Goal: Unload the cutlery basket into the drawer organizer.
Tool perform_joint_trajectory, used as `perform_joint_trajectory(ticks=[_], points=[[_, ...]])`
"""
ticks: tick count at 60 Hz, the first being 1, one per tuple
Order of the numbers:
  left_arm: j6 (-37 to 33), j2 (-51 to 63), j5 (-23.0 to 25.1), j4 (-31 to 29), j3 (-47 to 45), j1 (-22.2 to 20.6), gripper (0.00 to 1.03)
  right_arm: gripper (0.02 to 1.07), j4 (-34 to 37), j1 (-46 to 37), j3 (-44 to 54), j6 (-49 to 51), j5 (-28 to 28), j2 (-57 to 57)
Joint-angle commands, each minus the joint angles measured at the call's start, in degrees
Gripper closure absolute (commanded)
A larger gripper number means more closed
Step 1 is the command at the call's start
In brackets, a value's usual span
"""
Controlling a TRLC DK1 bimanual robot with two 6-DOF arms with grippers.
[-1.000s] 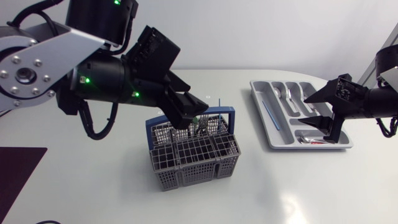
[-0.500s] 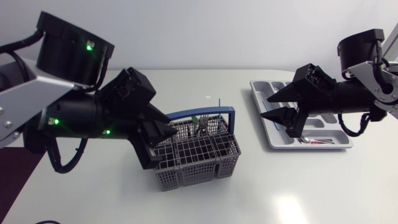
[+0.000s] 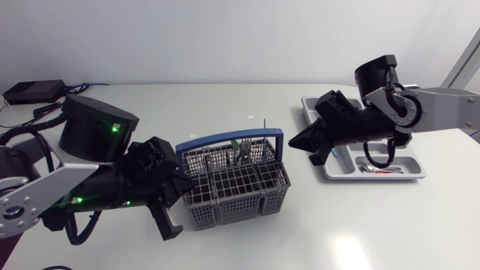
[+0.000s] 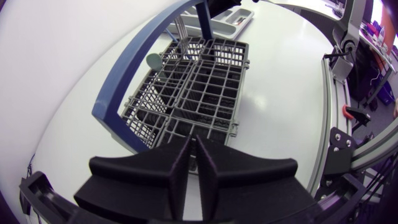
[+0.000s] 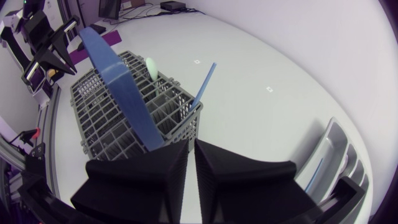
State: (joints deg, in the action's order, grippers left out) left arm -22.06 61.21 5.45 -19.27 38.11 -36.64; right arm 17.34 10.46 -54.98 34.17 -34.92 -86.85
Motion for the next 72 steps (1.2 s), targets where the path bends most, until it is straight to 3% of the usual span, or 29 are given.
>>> perform_joint_trajectory(ticks=[1,27,72], points=[[-1.8,-0.6,-0.6,2.0,-2.5,1.9,0.97,1.01,-1.0,0.4,-3.2,-4.1,-1.6,-3.0],[-3.4,1.5,-0.6,9.3,-4.4,7.3,0.97,1.01,-0.5,0.7,-7.9,-10.2,-7.3,-7.4],[-9.8,19.0,-0.7,17.1,6.6,11.3,0.97,1.01,3.9,8.2,5.1,-7.5,-8.0,6.7]])
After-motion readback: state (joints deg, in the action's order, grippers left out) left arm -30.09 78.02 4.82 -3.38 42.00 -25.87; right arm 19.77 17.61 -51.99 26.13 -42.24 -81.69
